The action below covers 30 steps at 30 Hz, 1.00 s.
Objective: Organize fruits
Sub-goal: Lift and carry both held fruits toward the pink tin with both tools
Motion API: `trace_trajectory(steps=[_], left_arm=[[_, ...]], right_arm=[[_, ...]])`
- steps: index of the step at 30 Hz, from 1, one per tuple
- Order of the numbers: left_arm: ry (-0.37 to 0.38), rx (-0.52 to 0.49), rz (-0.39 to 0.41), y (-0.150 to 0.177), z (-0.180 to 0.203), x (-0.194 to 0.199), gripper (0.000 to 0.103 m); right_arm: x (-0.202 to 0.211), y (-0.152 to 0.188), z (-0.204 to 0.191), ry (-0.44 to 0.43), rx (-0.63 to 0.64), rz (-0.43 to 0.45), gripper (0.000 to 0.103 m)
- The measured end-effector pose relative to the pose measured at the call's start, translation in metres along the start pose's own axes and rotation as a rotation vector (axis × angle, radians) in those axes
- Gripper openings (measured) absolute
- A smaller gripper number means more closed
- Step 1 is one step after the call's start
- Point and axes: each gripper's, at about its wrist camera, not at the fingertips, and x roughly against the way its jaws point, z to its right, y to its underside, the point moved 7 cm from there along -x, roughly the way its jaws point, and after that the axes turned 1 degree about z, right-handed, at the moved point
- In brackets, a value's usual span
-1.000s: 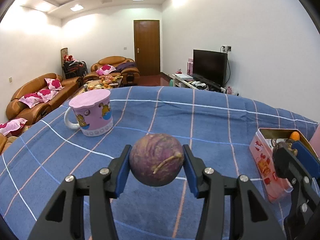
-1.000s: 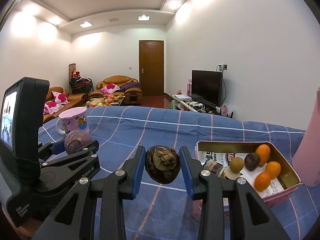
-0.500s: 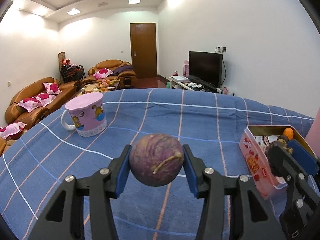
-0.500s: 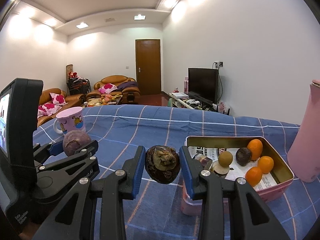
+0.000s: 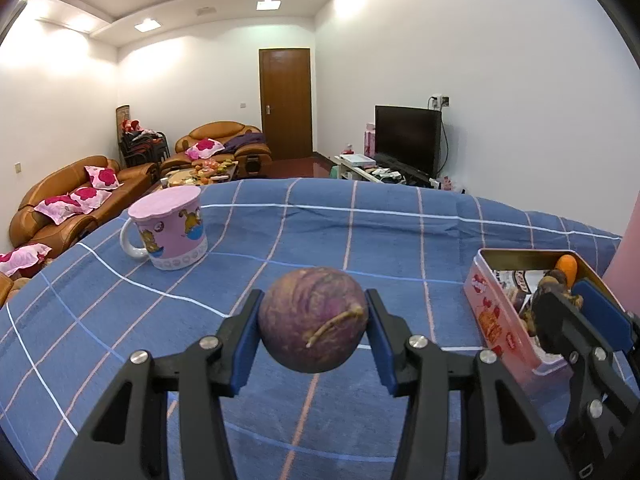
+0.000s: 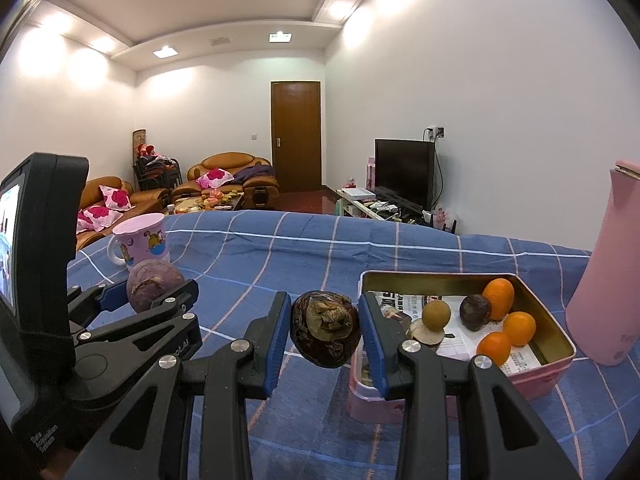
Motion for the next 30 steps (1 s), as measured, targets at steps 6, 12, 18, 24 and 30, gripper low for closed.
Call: trace_trajectory(steps=[6, 12, 18, 24, 30], left_arm=[[0.01, -0.013, 0.01, 0.0, 0.011, 0.003, 0.051], [0.022, -0.02, 0.017, 0.001, 0.024, 0.006, 0.051], [0.038, -0.022, 0.019, 0.003, 0.039, 0.009, 0.051], [0.056, -0.034, 0.019, 0.003, 0.054, 0.012, 0.051], [0.075, -0.041, 0.021, 0.005, 0.066, 0.016, 0.051]], right_arm=[[0.006, 0.002, 0.012, 0.016, 0.001, 0.006, 0.037], [0.011, 0.003, 0.027, 0.032, -0.007, 0.008, 0.037], [0.017, 0.005, 0.039, 0.041, -0.004, 0.012, 0.037], [0.023, 0.007, 0.049, 0.05, 0.002, 0.016, 0.037], [0.027, 0.008, 0.065, 0.067, -0.005, 0.015, 0.037]])
